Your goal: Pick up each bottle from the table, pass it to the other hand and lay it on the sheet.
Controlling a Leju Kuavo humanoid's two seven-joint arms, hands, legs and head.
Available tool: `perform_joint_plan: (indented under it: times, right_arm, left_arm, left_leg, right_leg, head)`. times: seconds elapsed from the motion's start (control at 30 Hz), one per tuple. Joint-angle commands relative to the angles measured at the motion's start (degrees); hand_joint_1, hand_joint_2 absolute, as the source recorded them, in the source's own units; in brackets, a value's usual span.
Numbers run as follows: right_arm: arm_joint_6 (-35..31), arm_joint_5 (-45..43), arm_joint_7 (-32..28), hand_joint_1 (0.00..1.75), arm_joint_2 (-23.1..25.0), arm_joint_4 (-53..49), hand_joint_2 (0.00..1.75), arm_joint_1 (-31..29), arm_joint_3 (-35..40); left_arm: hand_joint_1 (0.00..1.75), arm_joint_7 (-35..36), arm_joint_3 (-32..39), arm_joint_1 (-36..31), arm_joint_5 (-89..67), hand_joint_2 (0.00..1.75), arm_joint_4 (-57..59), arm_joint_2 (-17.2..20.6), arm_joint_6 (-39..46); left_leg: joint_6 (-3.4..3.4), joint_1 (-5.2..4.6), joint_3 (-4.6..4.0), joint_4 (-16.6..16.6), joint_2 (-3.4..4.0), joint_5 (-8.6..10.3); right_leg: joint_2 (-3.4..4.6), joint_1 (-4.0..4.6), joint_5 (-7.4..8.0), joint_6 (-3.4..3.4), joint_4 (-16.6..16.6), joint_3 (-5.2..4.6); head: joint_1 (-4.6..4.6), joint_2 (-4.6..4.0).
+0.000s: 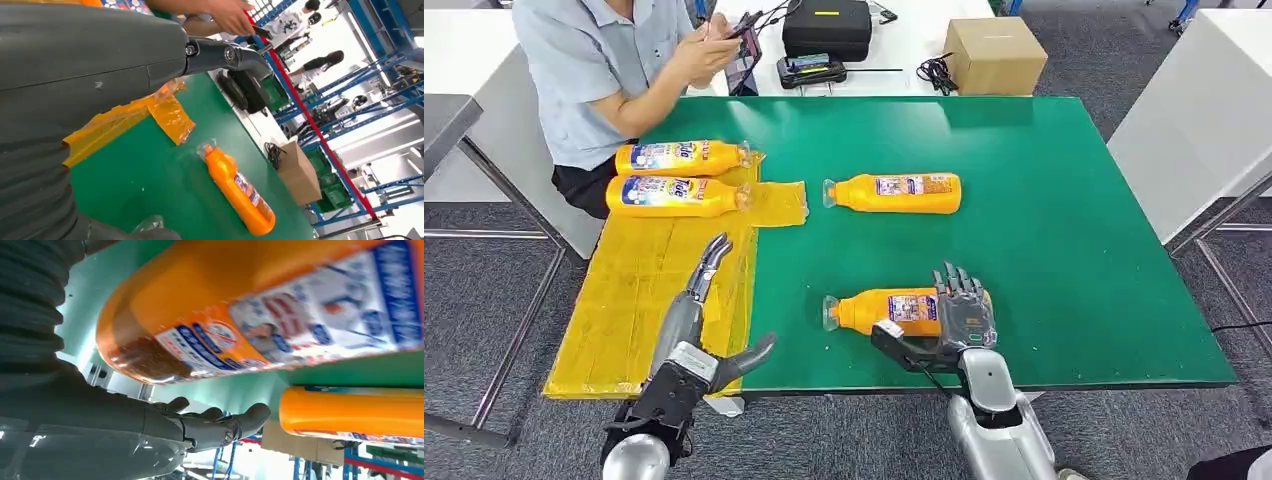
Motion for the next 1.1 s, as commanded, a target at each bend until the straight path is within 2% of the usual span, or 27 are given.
perform_joint_plan:
  times: [0.03, 0.33, 0.57, 0.6, 0.63, 0.67, 0.7, 0.73, 0.87, 1.1]
  right_arm:
    - [2.2, -1.6, -0.6, 0.00, 0.4, 8.6, 1.75, -5.4, -1.9]
    - [2.5, -5.2, -1.8, 0.00, -0.6, 18.8, 1.75, -8.8, -4.9]
    - [3.5, -5.9, -2.2, 0.00, -1.1, 22.9, 1.75, -10.0, -5.4]
    - [3.3, -6.3, -2.6, 0.10, -1.1, 23.4, 1.75, -10.0, -5.6]
    - [3.2, -6.4, -2.7, 1.13, -1.2, 23.5, 1.75, -10.0, -5.6]
    - [3.1, -6.5, -2.9, 1.13, -1.2, 23.6, 1.75, -10.1, -5.6]
    - [3.2, -6.7, -3.0, 1.59, -1.1, 23.7, 1.75, -10.1, -5.5]
    - [3.4, -7.2, -3.3, 1.71, -1.2, 23.6, 1.75, -10.0, -5.6]
    - [4.3, -9.3, -4.9, 1.75, -1.5, 23.8, 1.75, -9.9, -5.8]
    - [4.6, -9.6, -5.3, 1.61, -1.9, 24.2, 1.75, -9.9, -5.4]
  left_arm:
    - [0.00, 0.3, 1.6, -1.9, 0.2, 1.75, 2.5, 0.9, -1.3]
    - [0.00, 0.6, 2.0, -3.6, -0.4, 1.75, 2.8, -0.5, -2.7]
    - [0.00, 0.3, 1.8, -4.0, -0.6, 1.75, 3.8, -0.3, -3.0]
    - [0.00, 0.2, 1.7, -4.0, -0.6, 1.75, 3.9, -0.3, -3.1]
    - [0.00, 0.2, 1.7, -4.0, -0.6, 1.75, 3.9, -0.3, -3.1]
    - [0.00, 0.2, 1.6, -3.9, -0.6, 1.75, 3.9, -0.3, -3.1]
    - [0.00, 0.2, 1.5, -3.9, -0.6, 1.75, 3.9, -0.2, -3.0]
    - [0.00, 0.2, 1.4, -4.0, -0.6, 1.75, 3.9, -0.2, -3.0]
    - [0.00, 0.0, 1.1, -4.3, -0.5, 1.75, 4.3, 0.0, -3.1]
    - [0.00, -0.1, 1.0, -4.5, -0.4, 1.75, 4.5, 0.1, -3.2]
  left_leg:
    - [-0.06, 0.02, 0.12, 0.0, 0.07, -0.02]
    - [-0.08, 0.03, 0.23, 0.0, 0.04, -0.04]
    - [-0.11, 0.09, 0.39, 0.0, -0.02, 0.00]
    - [-0.09, 0.07, 0.49, -0.1, -0.03, 0.01]
    - [-0.06, 0.04, 0.53, -0.1, -0.01, 0.02]
    - [-0.07, 0.06, 0.59, 0.0, 0.02, 0.01]
    - [-0.10, 0.09, 0.61, -0.1, 0.00, 0.02]
    - [-0.07, 0.04, 0.56, 0.0, -0.03, 0.04]
    - [-0.04, 0.09, 0.61, 0.0, -0.09, 0.08]
    - [0.00, 0.04, 0.70, -0.1, -0.11, 0.07]
  right_leg:
    - [0.04, 0.03, 0.00, -0.08, 0.0, 0.10]
    - [0.01, 0.04, -0.03, -0.10, -0.1, 0.23]
    - [-0.10, 0.10, 0.00, -0.15, -0.1, 0.38]
    - [-0.10, 0.09, 0.00, -0.13, -0.1, 0.46]
    - [-0.09, 0.05, 0.00, -0.09, -0.1, 0.47]
    - [-0.09, 0.07, 0.01, -0.09, -0.1, 0.51]
    - [-0.13, 0.10, 0.03, -0.13, -0.1, 0.55]
    - [-0.14, 0.04, 0.02, -0.10, -0.1, 0.49]
    - [-0.20, 0.10, 0.01, -0.16, -0.1, 0.56]
    - [-0.19, 0.06, 0.00, -0.10, -0.1, 0.64]
  head:
    - [0.00, 0.00]
    - [0.00, 0.00]
    - [0.02, 0.00]
    - [0.00, 0.00]
    - [0.00, 0.00]
    - [0.00, 0.00]
    - [0.02, 0.00]
    - [0.00, 0.00]
    - [0.02, 0.00]
    - [0.02, 0.00]
